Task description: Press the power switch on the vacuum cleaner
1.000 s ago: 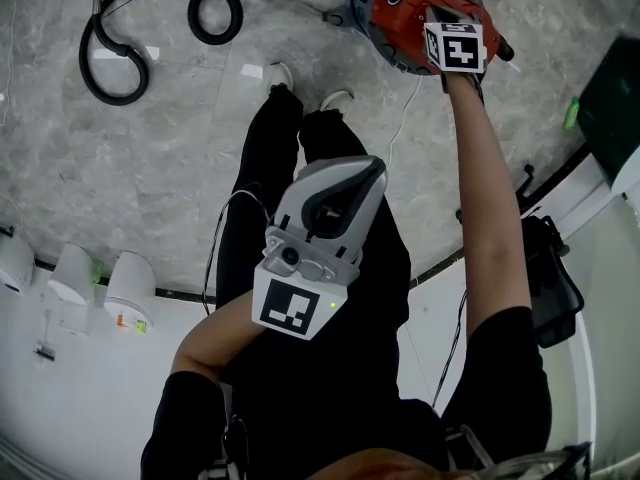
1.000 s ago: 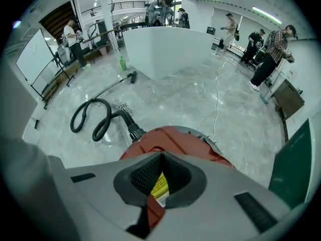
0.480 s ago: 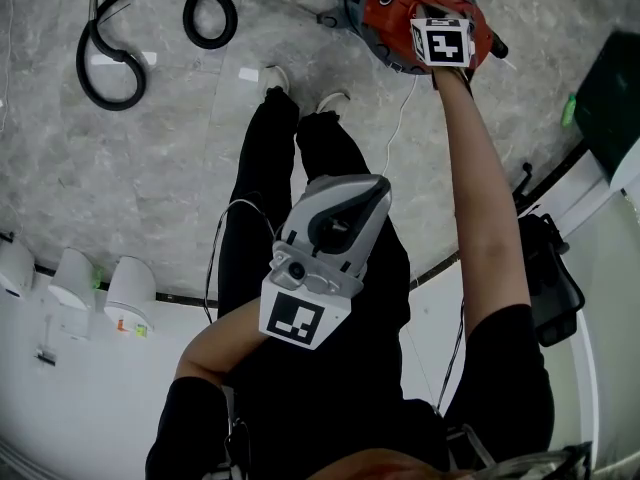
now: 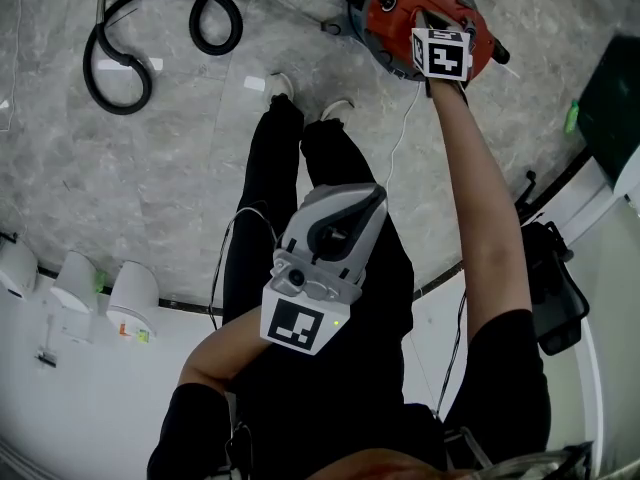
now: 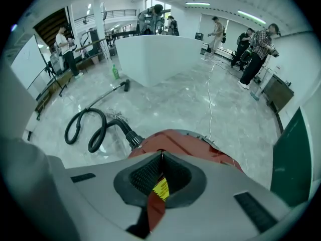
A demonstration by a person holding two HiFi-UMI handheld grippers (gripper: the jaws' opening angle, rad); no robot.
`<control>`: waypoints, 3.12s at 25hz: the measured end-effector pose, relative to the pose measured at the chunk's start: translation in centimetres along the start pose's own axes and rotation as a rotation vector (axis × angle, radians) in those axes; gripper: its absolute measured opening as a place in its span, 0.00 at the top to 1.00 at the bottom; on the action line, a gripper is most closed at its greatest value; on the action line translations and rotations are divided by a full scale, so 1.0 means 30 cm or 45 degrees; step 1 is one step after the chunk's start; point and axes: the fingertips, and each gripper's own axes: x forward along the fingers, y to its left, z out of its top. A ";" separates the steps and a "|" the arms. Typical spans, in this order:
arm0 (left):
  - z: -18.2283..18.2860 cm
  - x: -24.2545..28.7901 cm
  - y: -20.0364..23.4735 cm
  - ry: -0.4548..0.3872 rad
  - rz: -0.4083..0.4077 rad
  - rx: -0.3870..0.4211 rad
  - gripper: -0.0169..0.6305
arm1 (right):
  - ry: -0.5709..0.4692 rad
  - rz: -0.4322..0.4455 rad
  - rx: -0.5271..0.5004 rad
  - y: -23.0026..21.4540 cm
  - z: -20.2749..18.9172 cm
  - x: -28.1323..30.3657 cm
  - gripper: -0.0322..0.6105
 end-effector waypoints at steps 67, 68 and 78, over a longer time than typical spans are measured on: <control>0.873 -0.182 -0.810 -0.190 -0.320 0.342 0.94 | -1.409 0.001 0.345 0.265 0.302 -2.436 0.92; 0.872 -0.178 -0.819 -0.184 -0.320 0.355 0.94 | -1.421 -0.005 0.337 0.259 0.311 -2.442 0.92; 0.916 -0.118 -0.820 -0.220 -0.352 0.415 0.94 | -1.527 -0.021 0.320 0.207 0.394 -2.479 0.92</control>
